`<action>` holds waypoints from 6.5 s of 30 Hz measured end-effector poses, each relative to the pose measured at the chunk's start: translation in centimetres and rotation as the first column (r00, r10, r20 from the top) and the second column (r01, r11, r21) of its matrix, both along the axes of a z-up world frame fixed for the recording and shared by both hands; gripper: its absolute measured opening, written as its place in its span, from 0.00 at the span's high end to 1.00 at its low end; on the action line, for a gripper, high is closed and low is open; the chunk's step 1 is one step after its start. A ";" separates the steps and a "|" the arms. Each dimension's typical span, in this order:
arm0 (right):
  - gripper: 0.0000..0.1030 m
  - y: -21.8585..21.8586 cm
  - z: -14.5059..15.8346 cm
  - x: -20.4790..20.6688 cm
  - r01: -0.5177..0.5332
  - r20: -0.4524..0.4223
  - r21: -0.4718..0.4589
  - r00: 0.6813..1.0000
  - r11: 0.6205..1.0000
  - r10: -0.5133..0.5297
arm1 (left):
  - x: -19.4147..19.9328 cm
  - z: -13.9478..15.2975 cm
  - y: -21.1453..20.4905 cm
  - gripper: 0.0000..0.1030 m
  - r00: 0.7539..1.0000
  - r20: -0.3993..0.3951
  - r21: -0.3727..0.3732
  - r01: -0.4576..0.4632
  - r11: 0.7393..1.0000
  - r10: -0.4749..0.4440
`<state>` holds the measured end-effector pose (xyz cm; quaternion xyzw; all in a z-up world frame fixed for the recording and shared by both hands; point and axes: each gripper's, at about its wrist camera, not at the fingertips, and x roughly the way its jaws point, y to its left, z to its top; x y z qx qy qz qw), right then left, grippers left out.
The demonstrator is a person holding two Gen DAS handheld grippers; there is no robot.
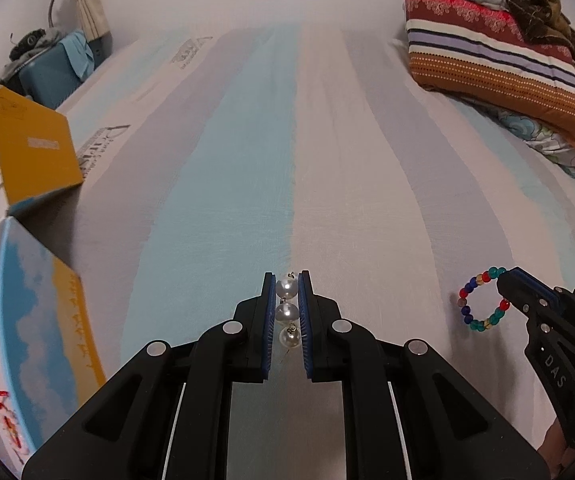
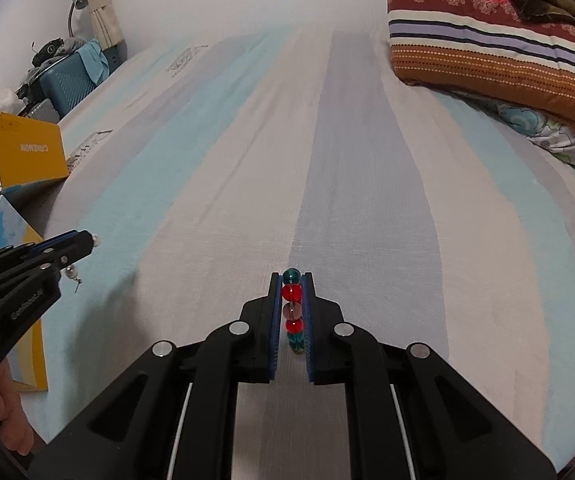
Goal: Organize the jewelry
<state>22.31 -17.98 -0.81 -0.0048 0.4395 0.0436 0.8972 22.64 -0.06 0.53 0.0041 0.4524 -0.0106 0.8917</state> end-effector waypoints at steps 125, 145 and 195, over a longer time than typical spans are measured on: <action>0.07 30.0 5.1 -21.6 -0.376 0.145 -0.035 0.915 0.926 0.377 | -33.3 4.5 30.2 0.06 0.854 0.163 -0.017 -0.498 0.867 0.494; 0.07 29.9 5.3 -21.4 -0.375 0.149 -0.052 0.914 0.926 0.379 | -33.0 5.2 30.2 0.06 0.851 0.176 -0.010 -0.501 0.865 0.495; 0.07 29.7 5.0 -21.8 -0.375 0.141 -0.056 0.914 0.925 0.379 | -32.8 4.9 29.5 0.05 0.870 0.169 -0.013 -0.468 0.883 0.464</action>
